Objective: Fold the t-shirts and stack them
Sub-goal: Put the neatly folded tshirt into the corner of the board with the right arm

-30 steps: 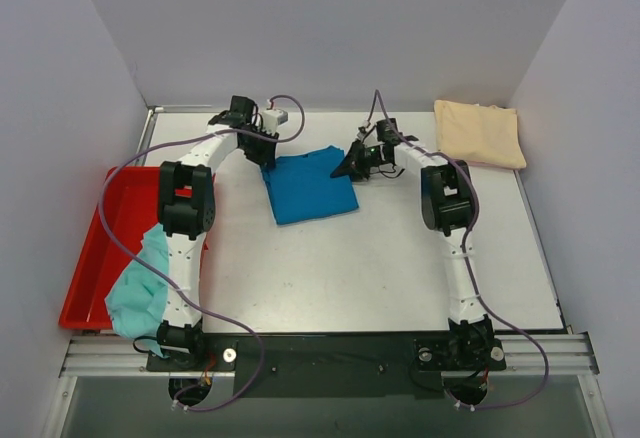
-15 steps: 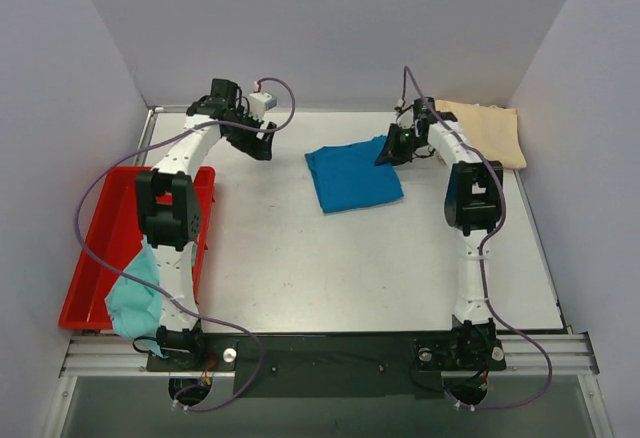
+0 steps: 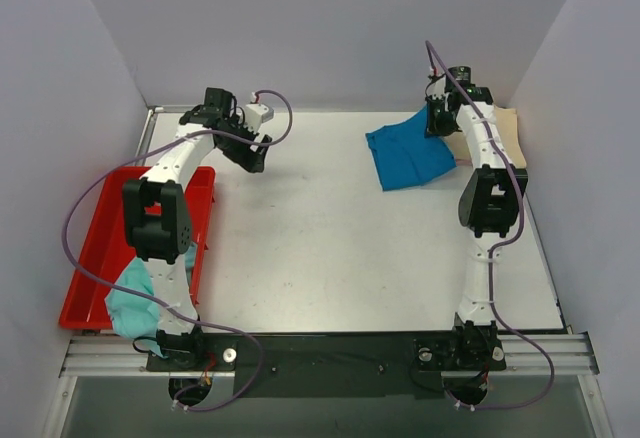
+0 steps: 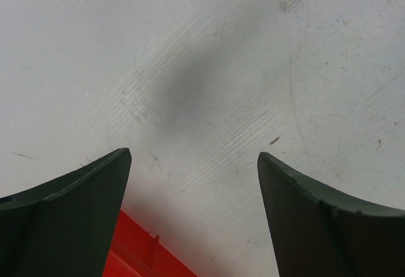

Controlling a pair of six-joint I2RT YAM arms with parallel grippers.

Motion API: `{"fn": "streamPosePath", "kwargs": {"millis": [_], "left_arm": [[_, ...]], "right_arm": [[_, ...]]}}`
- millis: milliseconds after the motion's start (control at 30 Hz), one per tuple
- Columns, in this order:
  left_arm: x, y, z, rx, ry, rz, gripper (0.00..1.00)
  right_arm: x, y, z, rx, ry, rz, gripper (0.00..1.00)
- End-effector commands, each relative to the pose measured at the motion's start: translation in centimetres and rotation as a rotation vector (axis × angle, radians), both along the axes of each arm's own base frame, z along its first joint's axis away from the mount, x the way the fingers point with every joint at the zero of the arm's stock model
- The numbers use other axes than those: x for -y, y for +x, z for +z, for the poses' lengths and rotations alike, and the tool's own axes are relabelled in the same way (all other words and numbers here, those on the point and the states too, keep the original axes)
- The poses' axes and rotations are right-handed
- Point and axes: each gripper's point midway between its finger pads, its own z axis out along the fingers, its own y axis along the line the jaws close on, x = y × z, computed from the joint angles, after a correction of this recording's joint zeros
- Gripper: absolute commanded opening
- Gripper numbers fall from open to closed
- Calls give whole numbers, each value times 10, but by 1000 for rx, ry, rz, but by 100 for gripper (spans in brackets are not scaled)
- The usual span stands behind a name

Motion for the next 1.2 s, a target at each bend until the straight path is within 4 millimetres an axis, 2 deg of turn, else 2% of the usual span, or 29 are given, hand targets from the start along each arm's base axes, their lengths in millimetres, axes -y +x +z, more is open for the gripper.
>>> {"fn": "streamPosePath", "kwargs": {"millis": [0,133,200,300,433,533,567,667,833,1033,1167], "left_arm": [[-3,5,38,122,-2,-8,92],[-4,0,35,114,6,-19,93],[-4,-1,33,117,12,-28,93],[-4,0,28,111,18,-28,93],[-2,3,25,104,32,-31,93],[-3,5,23,107,51,-31,93],[-3,5,22,106,55,-30,93],[-3,7,22,107,64,-27,94],[-1,8,22,107,68,-30,94],[-2,8,15,95,84,-30,94],[-4,8,10,88,94,-27,94]], "right_arm": [[20,16,78,176,-162,3,0],[40,29,113,280,-249,-55,0],[59,33,122,306,-347,-105,0],[78,36,132,326,-436,-124,0],[84,39,151,369,-493,-114,0],[85,41,178,438,-508,-108,0],[98,39,183,445,-514,-126,0],[100,39,204,496,-528,-128,0],[103,39,207,496,-580,-82,0],[118,42,216,516,-651,-93,0],[126,45,211,510,-674,-81,0]]}}
